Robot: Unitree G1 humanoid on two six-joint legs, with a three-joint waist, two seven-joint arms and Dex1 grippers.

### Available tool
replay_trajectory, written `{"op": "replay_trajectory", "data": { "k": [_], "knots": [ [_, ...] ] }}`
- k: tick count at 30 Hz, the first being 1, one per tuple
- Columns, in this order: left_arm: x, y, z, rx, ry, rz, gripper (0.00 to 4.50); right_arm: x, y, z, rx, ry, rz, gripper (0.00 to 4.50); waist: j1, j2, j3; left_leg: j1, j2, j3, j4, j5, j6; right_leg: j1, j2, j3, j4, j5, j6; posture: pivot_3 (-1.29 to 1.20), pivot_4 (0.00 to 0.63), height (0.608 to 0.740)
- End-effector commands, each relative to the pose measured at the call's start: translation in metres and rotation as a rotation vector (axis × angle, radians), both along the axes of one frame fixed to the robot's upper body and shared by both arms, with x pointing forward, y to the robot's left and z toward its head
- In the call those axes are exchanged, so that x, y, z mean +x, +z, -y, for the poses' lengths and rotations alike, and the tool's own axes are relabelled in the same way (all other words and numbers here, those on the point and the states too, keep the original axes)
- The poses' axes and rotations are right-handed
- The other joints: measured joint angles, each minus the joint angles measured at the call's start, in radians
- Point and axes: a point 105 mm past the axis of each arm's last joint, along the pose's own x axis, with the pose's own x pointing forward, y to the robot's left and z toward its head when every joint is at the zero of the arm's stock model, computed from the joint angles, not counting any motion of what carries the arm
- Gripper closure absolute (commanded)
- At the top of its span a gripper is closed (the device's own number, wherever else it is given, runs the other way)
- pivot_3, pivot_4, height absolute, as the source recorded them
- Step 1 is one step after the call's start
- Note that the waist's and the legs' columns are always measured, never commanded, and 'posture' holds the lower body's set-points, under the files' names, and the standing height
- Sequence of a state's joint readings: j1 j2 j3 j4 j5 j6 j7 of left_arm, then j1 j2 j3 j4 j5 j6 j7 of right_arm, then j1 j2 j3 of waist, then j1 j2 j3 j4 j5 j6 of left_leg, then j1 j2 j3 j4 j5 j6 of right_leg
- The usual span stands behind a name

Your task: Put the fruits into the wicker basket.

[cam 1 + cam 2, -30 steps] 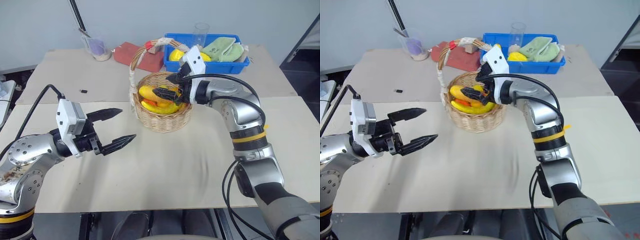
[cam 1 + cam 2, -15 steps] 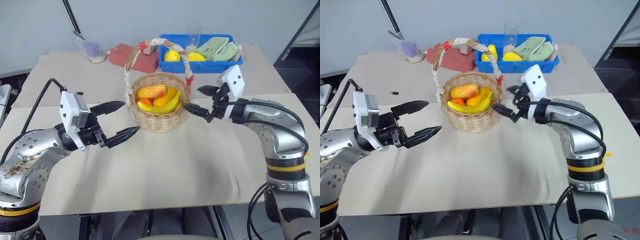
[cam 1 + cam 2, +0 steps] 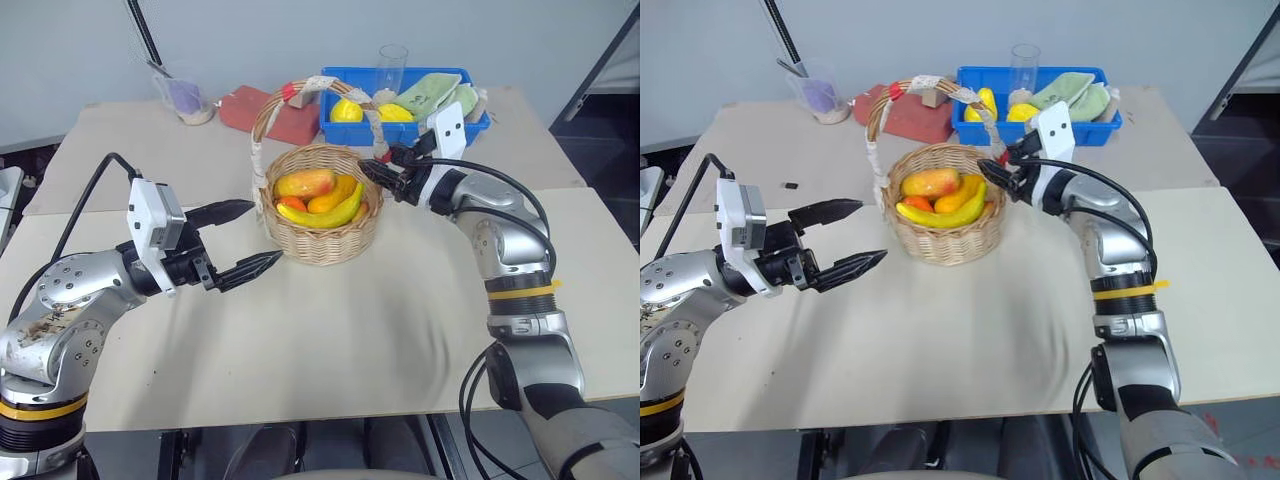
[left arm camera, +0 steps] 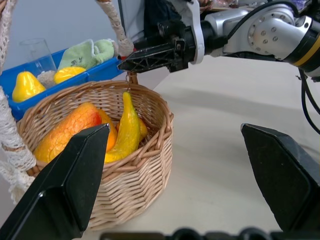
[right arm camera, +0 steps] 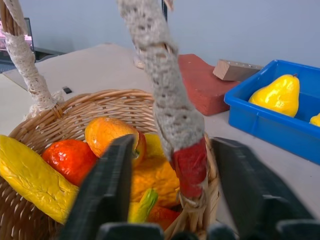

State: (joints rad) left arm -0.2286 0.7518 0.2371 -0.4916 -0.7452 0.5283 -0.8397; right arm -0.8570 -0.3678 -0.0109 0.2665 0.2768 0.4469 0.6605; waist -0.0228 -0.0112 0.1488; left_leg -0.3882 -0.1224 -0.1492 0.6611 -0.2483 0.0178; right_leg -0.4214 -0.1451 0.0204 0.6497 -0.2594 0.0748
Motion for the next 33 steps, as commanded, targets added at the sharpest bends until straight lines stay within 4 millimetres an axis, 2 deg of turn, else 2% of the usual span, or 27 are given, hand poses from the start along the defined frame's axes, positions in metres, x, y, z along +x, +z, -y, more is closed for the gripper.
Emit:
{"op": "replay_trajectory", "data": {
  "k": [1, 4, 5, 8, 11, 15, 16, 19, 21, 23, 26, 28, 33],
  "knots": [
    [-0.003, 0.006, 0.001, 0.004, 0.001, 0.051, 0.00, -0.003, 0.018, -0.005, 0.010, 0.023, 0.079, 3.29, -0.002, 0.000, 0.000, 0.000, 0.000, 0.000, 0.000, 0.000, 0.000, 0.000, 0.000, 0.000, 0.000, 0.000, 0.000, 0.00, 0.150, 0.740],
    [-0.003, 0.006, 0.000, 0.004, 0.005, 0.054, 0.00, -0.002, 0.017, -0.007, 0.002, 0.027, 0.086, 4.28, -0.005, 0.000, 0.000, 0.001, 0.000, 0.000, 0.000, 0.000, 0.000, 0.001, 0.000, 0.000, 0.000, 0.000, 0.000, 0.00, 0.150, 0.740],
    [-0.002, 0.006, 0.000, 0.004, 0.005, 0.056, 0.00, -0.003, 0.017, -0.007, -0.005, 0.027, 0.093, 4.40, -0.006, 0.000, 0.000, 0.001, 0.000, 0.000, 0.000, 0.000, 0.000, 0.000, 0.000, 0.000, 0.000, 0.000, 0.000, 0.00, 0.150, 0.740],
    [-0.002, 0.006, 0.000, 0.003, 0.004, 0.060, 0.00, -0.003, 0.019, -0.003, -0.022, 0.015, 0.119, 4.40, -0.008, 0.000, 0.000, 0.000, 0.000, 0.000, 0.000, 0.000, 0.000, 0.000, 0.000, 0.000, 0.001, 0.000, 0.000, 0.00, 0.150, 0.740],
    [-0.001, 0.007, 0.002, 0.000, -0.001, 0.064, 0.00, -0.003, 0.028, 0.020, -0.039, -0.041, 0.163, 4.40, -0.007, 0.000, 0.000, 0.000, 0.000, 0.000, 0.000, 0.000, 0.000, 0.000, 0.000, 0.000, 0.000, 0.000, 0.000, 0.00, 0.150, 0.740],
    [-0.001, 0.009, 0.005, -0.015, -0.020, 0.071, 0.00, -0.003, 0.033, 0.067, -0.077, -0.169, 0.195, 4.40, 0.008, 0.000, 0.000, -0.001, -0.001, 0.000, 0.000, 0.000, 0.000, 0.000, -0.001, 0.000, 0.000, 0.000, 0.000, 0.00, 0.150, 0.740],
    [-0.001, 0.010, 0.005, -0.016, -0.023, 0.071, 0.00, -0.003, 0.033, 0.073, -0.082, -0.187, 0.196, 4.40, 0.010, 0.000, 0.000, -0.001, -0.001, 0.000, 0.000, 0.000, 0.000, 0.000, -0.001, 0.000, 0.000, 0.000, 0.000, 0.00, 0.150, 0.740],
    [-0.001, 0.009, 0.009, -0.015, -0.042, 0.068, 0.00, -0.009, 0.027, 0.117, -0.143, -0.287, 0.178, 4.40, 0.011, 0.000, 0.000, -0.001, -0.001, 0.000, 0.000, 0.000, 0.000, 0.000, 0.000, 0.000, 0.000, 0.000, 0.000, 0.00, 0.150, 0.740],
    [0.001, 0.008, 0.009, -0.013, -0.048, 0.067, 0.00, -0.012, 0.022, 0.136, -0.162, -0.337, 0.157, 4.40, 0.012, 0.000, 0.000, -0.001, -0.001, 0.000, 0.000, 0.000, 0.000, 0.000, -0.001, 0.000, 0.000, 0.000, 0.000, 0.00, 0.150, 0.740],
    [0.002, 0.008, 0.010, -0.011, -0.054, 0.067, 0.00, -0.013, 0.017, 0.145, -0.176, -0.360, 0.137, 4.40, 0.010, 0.000, 0.000, 0.000, -0.001, 0.001, 0.000, 0.000, 0.001, 0.001, -0.001, 0.000, -0.001, 0.000, 0.000, 0.00, 0.150, 0.740],
    [0.005, 0.009, 0.010, -0.008, -0.059, 0.070, 0.00, -0.015, 0.014, 0.146, -0.173, -0.364, 0.126, 4.40, 0.002, 0.000, 0.000, 0.001, 0.001, 0.004, 0.000, 0.000, 0.001, 0.002, 0.000, 0.002, -0.001, 0.000, 0.000, 0.00, 0.150, 0.740],
    [0.006, 0.009, 0.010, -0.005, -0.062, 0.072, 0.00, -0.016, 0.016, 0.148, -0.157, -0.375, 0.127, 3.34, 0.003, 0.001, 0.000, 0.002, 0.001, 0.005, 0.000, 0.000, 0.001, 0.002, 0.001, 0.003, 0.000, 0.000, 0.000, 0.00, 0.150, 0.740],
    [0.008, 0.007, 0.008, 0.002, -0.048, 0.070, 0.00, -0.023, 0.019, 0.149, -0.139, -0.360, 0.117, 1.65, 0.006, 0.001, 0.000, 0.001, 0.001, 0.007, 0.000, -0.001, 0.002, 0.000, 0.001, 0.005, 0.000, 0.000, 0.001, 0.00, 0.150, 0.740]
  ]
}}
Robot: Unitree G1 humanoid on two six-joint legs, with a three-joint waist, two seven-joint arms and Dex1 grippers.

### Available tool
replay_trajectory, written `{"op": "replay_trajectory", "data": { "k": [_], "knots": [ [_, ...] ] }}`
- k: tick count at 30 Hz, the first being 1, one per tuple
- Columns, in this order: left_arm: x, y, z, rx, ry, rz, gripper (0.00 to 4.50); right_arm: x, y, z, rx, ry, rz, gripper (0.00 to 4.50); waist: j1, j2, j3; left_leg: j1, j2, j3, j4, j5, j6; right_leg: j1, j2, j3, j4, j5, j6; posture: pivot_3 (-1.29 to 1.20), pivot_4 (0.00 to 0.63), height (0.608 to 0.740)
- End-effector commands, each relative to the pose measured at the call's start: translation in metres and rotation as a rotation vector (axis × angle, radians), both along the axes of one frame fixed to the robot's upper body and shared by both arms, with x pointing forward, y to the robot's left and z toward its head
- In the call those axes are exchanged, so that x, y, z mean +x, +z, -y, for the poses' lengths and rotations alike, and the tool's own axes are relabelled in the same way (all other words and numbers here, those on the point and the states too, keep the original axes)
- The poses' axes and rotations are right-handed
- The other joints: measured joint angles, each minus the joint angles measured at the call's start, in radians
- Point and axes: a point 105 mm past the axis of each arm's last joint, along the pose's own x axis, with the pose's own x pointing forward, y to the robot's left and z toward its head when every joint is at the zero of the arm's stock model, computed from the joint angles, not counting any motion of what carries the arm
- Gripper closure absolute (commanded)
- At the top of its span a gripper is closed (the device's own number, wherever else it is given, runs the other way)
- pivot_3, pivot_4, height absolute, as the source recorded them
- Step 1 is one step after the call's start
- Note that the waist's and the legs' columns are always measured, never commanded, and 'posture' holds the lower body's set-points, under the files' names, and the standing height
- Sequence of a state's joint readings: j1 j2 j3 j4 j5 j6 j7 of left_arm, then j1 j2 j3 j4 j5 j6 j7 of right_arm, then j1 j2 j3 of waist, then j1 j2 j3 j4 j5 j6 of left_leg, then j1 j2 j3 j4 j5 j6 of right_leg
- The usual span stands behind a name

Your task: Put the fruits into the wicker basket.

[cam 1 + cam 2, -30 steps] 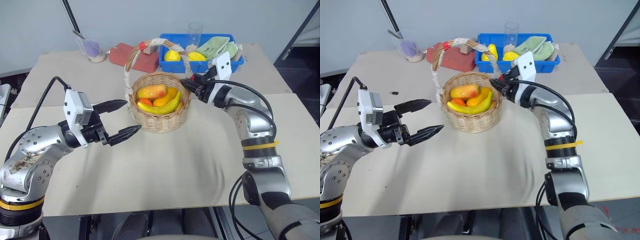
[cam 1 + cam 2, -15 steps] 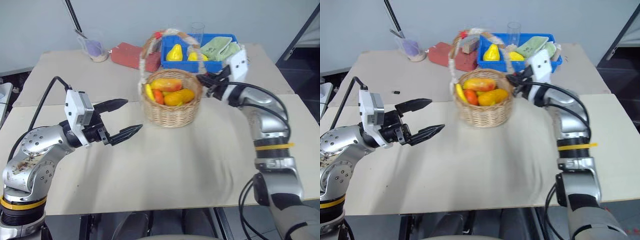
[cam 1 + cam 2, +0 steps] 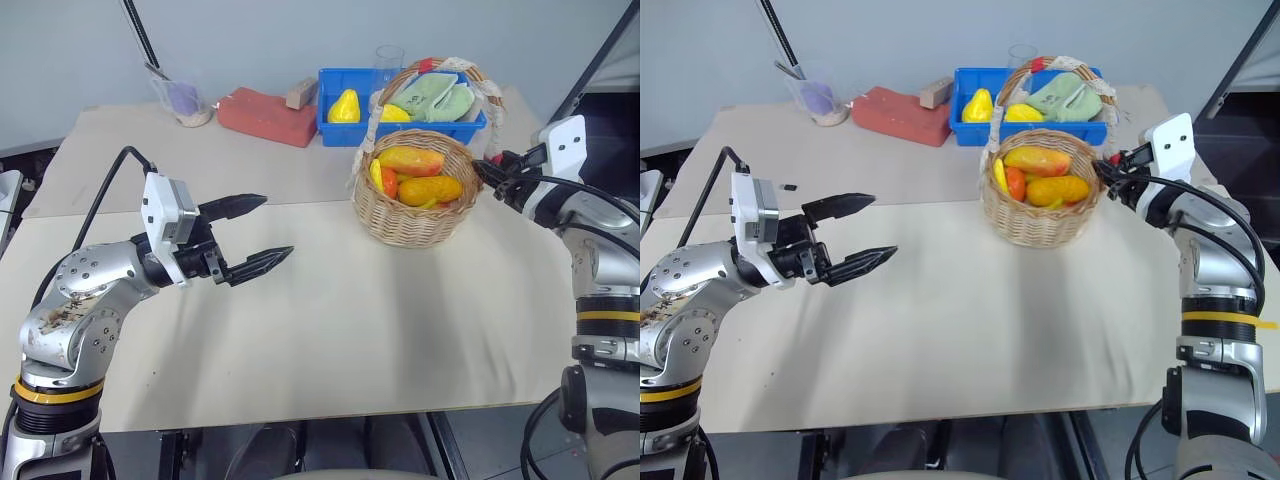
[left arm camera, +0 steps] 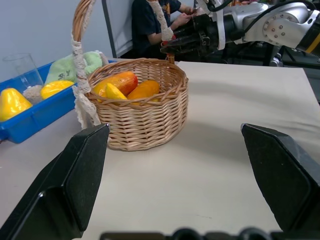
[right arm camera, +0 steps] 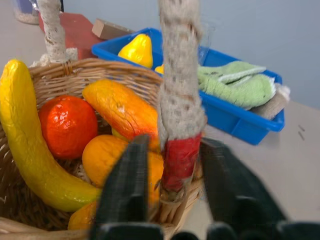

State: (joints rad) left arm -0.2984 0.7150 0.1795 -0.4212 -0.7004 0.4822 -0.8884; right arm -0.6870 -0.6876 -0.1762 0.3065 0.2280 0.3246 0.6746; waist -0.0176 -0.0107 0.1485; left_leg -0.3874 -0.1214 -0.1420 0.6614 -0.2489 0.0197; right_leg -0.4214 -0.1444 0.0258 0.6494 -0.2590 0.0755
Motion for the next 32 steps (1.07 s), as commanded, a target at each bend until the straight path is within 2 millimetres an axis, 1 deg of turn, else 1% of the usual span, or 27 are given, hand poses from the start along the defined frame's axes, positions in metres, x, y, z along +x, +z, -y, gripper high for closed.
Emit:
{"op": "replay_trajectory", "data": {
  "k": [1, 3, 5, 7, 9, 12, 13, 14, 17, 21, 24, 29, 32],
  "knots": [
    [-0.001, 0.005, -0.004, 0.007, 0.024, 0.036, 0.00, -0.015, 0.023, 0.002, 0.002, 0.036, 0.054, 1.29, 0.002, 0.000, 0.000, 0.000, 0.000, 0.000, 0.000, 0.000, 0.000, 0.000, 0.000, 0.000, 0.000, 0.000, 0.000, 0.00, 0.150, 0.740],
    [0.002, 0.002, -0.013, 0.008, 0.089, 0.017, 0.00, -0.025, 0.022, 0.003, -0.014, 0.069, 0.022, 0.62, 0.005, 0.000, 0.000, 0.000, 0.000, 0.000, 0.000, 0.000, 0.001, 0.000, 0.000, 0.000, -0.001, 0.000, 0.001, 0.00, 0.150, 0.740],
    [0.005, -0.005, -0.026, 0.053, 0.170, -0.004, 0.00, -0.035, 0.019, 0.009, -0.048, 0.074, -0.008, 0.62, 0.006, 0.000, 0.000, 0.000, 0.000, 0.000, 0.000, -0.001, 0.001, 0.000, -0.001, 0.000, -0.001, 0.000, 0.001, 0.00, 0.150, 0.740],
    [0.005, -0.017, -0.047, 0.123, 0.281, -0.034, 0.00, -0.049, 0.017, 0.019, -0.074, 0.086, -0.056, 0.62, 0.005, 0.000, 0.000, 0.000, 0.000, 0.001, 0.000, -0.001, 0.001, 0.000, 0.000, 0.001, -0.001, 0.000, 0.001, 0.00, 0.150, 0.740],
    [0.003, -0.032, -0.071, 0.224, 0.402, -0.063, 0.00, -0.063, 0.009, 0.022, -0.135, 0.126, -0.122, 0.62, 0.006, 0.000, 0.000, 0.001, 0.000, 0.002, 0.000, -0.001, 0.001, 0.000, 0.000, 0.002, -0.001, 0.000, 0.001, 0.00, 0.150, 0.740],
    [-0.010, -0.050, -0.104, 0.314, 0.514, -0.117, 0.00, -0.085, -0.012, 0.012, -0.259, 0.256, -0.243, 0.62, 0.003, 0.000, 0.000, 0.002, 0.002, 0.004, -0.001, -0.002, 0.003, 0.000, 0.002, 0.004, -0.001, 0.000, 0.001, 0.00, 0.150, 0.740],
    [-0.015, -0.056, -0.113, 0.339, 0.540, -0.137, 0.00, -0.091, -0.019, 0.008, -0.302, 0.301, -0.277, 0.62, 0.002, 0.000, 0.000, 0.003, 0.003, 0.006, -0.001, -0.004, 0.006, 0.000, 0.003, 0.006, -0.002, 0.000, 0.001, 0.00, 0.150, 0.740],
    [-0.020, -0.061, -0.121, 0.356, 0.556, -0.155, 0.00, -0.096, -0.024, 0.005, -0.331, 0.331, -0.301, 0.62, 0.002, 0.000, 0.000, 0.003, 0.004, 0.007, -0.001, -0.008, 0.012, 0.000, 0.004, 0.007, -0.002, 0.000, 0.001, 0.00, 0.150, 0.740],
    [-0.032, -0.072, -0.140, 0.407, 0.587, -0.199, 0.00, -0.098, -0.031, 0.001, -0.358, 0.367, -0.330, 0.62, 0.005, 0.000, 0.000, 0.005, 0.007, 0.010, -0.001, -0.009, 0.013, 0.001, 0.006, 0.010, -0.003, 0.000, 0.001, 0.00, 0.150, 0.740],
    [-0.038, -0.070, -0.147, 0.409, 0.596, -0.205, 0.00, -0.101, -0.038, -0.001, -0.355, 0.396, -0.374, 0.62, 0.021, 0.000, 0.000, 0.005, 0.010, 0.011, -0.001, -0.010, 0.013, 0.001, 0.007, 0.010, -0.004, 0.001, 0.000, 0.00, 0.150, 0.740],
    [-0.037, -0.068, -0.146, 0.402, 0.594, -0.201, 0.00, -0.101, -0.040, -0.002, -0.355, 0.405, -0.384, 0.62, 0.031, 0.000, 0.000, 0.005, 0.010, 0.011, -0.001, -0.010, 0.012, 0.001, 0.008, 0.010, -0.004, 0.001, -0.001, 0.00, 0.150, 0.740],
    [-0.036, -0.066, -0.143, 0.390, 0.593, -0.202, 0.00, -0.099, -0.040, -0.002, -0.353, 0.406, -0.382, 0.62, 0.029, 0.000, 0.000, 0.004, 0.012, 0.012, -0.001, -0.011, 0.011, 0.000, 0.009, 0.010, -0.004, 0.002, -0.001, 0.00, 0.150, 0.740],
    [-0.036, -0.066, -0.140, 0.370, 0.585, -0.206, 0.00, -0.098, -0.040, -0.003, -0.353, 0.406, -0.381, 0.62, 0.027, 0.000, 0.000, 0.005, 0.015, 0.013, -0.001, -0.012, 0.009, 0.000, 0.013, 0.012, -0.004, 0.002, -0.003, 0.00, 0.150, 0.740]
  ]
}}
